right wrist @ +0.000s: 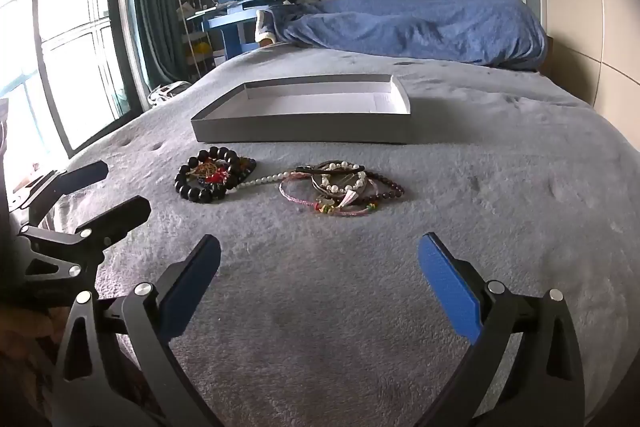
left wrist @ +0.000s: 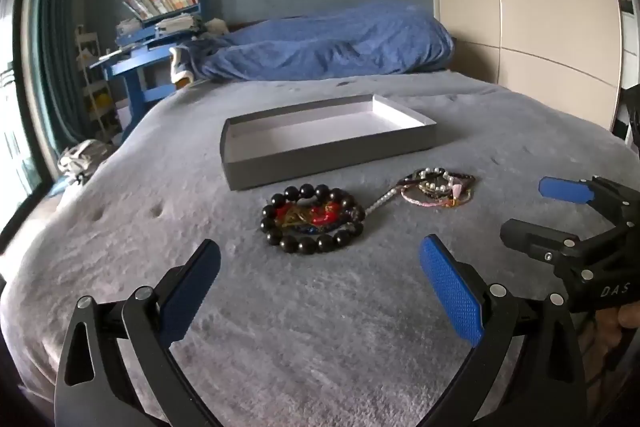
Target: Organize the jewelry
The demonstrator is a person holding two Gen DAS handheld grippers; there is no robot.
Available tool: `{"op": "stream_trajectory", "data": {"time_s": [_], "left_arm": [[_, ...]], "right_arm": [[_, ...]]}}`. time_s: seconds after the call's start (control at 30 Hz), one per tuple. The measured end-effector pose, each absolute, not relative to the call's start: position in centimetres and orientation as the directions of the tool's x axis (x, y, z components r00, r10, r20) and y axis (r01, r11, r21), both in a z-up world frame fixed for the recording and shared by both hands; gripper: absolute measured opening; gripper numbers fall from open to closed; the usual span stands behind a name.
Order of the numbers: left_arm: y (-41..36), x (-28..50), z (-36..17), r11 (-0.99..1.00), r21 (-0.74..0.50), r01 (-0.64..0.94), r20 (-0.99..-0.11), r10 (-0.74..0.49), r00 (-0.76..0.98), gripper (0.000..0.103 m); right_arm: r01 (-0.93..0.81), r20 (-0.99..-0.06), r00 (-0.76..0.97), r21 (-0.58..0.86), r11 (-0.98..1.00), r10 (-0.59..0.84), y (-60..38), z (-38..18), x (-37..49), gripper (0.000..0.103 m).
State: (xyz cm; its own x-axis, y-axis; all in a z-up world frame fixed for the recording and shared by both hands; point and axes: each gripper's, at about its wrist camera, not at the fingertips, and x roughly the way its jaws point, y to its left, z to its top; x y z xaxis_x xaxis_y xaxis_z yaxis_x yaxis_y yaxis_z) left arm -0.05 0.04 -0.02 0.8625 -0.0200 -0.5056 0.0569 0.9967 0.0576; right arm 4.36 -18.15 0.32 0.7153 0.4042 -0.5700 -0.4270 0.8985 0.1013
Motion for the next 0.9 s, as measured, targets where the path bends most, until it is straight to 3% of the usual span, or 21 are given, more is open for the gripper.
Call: {"op": "stream_trajectory", "data": {"time_s": [0.7,0.9], "left_arm": [[0.48,-0.16,-0.11,0.999,0.029,0.021,-0.485,-0.004,0.874,0.099],[0.62,-0.25,-0.18,0.999,0.040,-0.004,-0.444,0.021,0.896,0.099]], "right_arm": [[-0.428,-0.561,0.724,0.092,0.899,0.402,-18.05,0.28,4.36,0.098],[-0.429,-0.561,0.724,0.091,0.899,0.402,-18.08,0.25,4.33,0.098]]}}
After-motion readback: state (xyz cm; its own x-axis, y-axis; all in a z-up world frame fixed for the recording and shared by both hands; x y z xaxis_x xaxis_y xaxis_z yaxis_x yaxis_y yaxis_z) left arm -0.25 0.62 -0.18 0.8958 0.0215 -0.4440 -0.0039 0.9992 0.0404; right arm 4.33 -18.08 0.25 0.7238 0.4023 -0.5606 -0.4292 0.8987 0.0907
